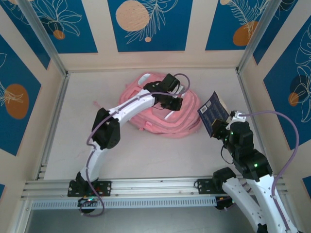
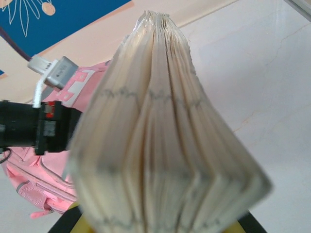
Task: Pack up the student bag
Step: Open the student bag at the center of the table.
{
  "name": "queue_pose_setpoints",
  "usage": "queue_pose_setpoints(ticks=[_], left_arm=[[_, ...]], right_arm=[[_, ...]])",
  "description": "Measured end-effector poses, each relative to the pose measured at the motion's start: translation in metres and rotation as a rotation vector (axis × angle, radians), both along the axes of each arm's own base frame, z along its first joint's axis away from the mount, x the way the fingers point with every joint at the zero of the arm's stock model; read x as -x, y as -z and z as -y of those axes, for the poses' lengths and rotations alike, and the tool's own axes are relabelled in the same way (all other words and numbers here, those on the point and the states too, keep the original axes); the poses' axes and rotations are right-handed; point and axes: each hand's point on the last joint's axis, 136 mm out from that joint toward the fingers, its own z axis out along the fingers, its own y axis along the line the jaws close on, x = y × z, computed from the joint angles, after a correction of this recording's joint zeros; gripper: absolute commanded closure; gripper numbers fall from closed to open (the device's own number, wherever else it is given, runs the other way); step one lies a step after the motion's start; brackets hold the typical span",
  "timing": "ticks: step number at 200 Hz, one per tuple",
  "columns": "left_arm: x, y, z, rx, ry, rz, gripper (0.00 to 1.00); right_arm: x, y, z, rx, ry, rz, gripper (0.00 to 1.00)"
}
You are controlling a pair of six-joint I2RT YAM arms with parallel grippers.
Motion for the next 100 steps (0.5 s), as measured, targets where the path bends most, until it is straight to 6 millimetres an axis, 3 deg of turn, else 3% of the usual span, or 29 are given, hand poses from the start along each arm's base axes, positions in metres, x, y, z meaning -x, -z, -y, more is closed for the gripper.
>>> queue_pose_setpoints(ticks=[64, 78, 100], left_arm=[[0.027, -0.098, -0.078, 0.072, -0.072, 0.133, 1.0], [0.029, -0.108, -0.087, 0.075, -0.082, 0.154, 1.0], [0.037, -0.106, -0.095, 0.061, -0.073, 0.157, 1.0]], right_arm=[[0.002, -0.002, -0.009, -0.053, -0.039, -0.003, 1.0], [0.002, 0.0, -0.014, -0.088, -0.045, -0.022, 1.0], [-0.001, 0.01, -0.026, -0.17, -0.064, -0.073, 1.0]])
